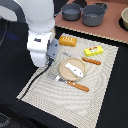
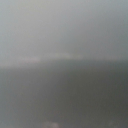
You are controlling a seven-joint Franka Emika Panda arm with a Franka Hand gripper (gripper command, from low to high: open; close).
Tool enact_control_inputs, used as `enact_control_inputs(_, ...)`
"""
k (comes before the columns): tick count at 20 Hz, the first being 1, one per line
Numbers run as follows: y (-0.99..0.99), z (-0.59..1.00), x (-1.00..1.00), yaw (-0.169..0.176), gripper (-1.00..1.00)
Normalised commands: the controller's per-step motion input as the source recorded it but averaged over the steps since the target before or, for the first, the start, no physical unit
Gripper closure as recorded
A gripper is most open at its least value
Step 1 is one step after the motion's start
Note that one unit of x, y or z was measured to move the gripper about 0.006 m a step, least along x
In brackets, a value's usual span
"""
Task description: Interact with the objects in diverse but meaningful ways.
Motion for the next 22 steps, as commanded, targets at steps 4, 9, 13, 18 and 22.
enact_control_inputs(4,0.09,0.00,0.22,-0.042,1.00)
enact_control_inputs(9,0.13,0.00,0.17,-0.032,-1.00)
enact_control_inputs(13,0.16,0.00,0.05,-0.018,-1.00)
enact_control_inputs(18,0.21,0.73,-0.10,0.000,-1.00)
enact_control_inputs(22,0.27,1.00,-0.13,0.000,-1.00)
